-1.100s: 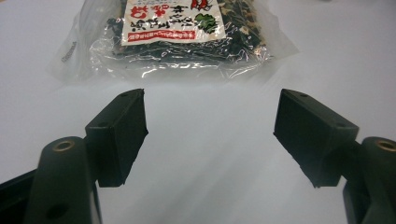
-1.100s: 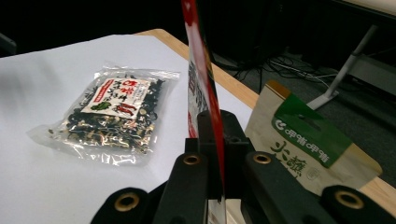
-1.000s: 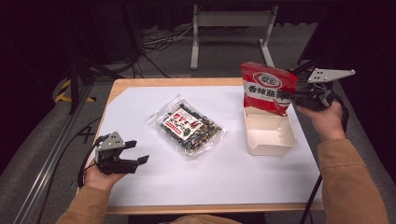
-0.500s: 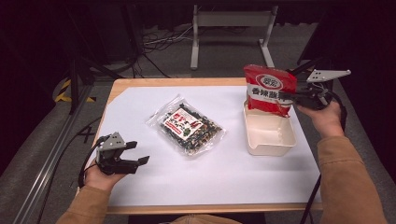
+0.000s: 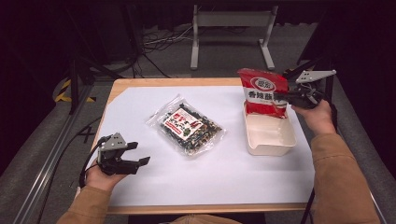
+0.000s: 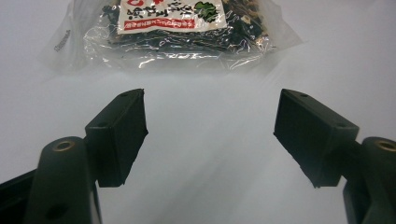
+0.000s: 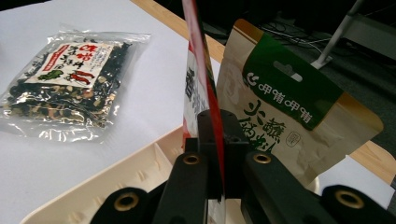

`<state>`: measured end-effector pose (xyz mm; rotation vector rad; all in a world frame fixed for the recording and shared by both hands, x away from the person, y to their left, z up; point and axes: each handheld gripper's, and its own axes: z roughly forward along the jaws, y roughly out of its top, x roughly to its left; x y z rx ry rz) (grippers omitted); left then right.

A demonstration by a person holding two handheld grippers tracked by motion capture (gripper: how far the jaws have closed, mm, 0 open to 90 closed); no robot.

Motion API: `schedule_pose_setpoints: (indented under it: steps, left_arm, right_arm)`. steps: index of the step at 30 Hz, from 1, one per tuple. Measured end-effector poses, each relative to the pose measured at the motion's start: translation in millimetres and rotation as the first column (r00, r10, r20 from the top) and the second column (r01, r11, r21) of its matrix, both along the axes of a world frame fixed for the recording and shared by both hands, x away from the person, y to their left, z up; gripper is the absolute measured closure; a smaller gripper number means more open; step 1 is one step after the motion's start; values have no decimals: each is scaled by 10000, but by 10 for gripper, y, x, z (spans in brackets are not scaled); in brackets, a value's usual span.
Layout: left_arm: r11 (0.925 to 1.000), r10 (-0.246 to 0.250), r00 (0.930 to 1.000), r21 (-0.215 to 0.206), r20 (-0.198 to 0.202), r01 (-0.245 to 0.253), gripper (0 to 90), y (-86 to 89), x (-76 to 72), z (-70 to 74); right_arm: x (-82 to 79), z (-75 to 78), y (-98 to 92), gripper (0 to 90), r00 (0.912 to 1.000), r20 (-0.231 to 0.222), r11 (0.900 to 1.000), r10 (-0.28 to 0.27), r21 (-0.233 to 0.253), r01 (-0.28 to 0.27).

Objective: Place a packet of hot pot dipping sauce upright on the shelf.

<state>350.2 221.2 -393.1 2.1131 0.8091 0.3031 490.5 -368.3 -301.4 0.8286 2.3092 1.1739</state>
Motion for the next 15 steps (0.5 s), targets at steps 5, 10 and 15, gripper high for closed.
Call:
schedule_pose_setpoints:
  steps: [5,10,15]
  left_arm:
    - [10000,-14,10000,-30,-72,14,257,-4,1,-8]
    - [10000,-15,10000,-3,-74,15,257,-13,5,-19]
    - [10000,-27,10000,-2,-71,27,257,-13,5,-20]
  right_arm:
    - [44,-72,98,891,9990,445,9990,-25,-438,44]
    - [80,-103,151,889,9981,598,9979,-152,-620,189]
    - [101,-178,188,887,9988,447,9969,-205,-747,238]
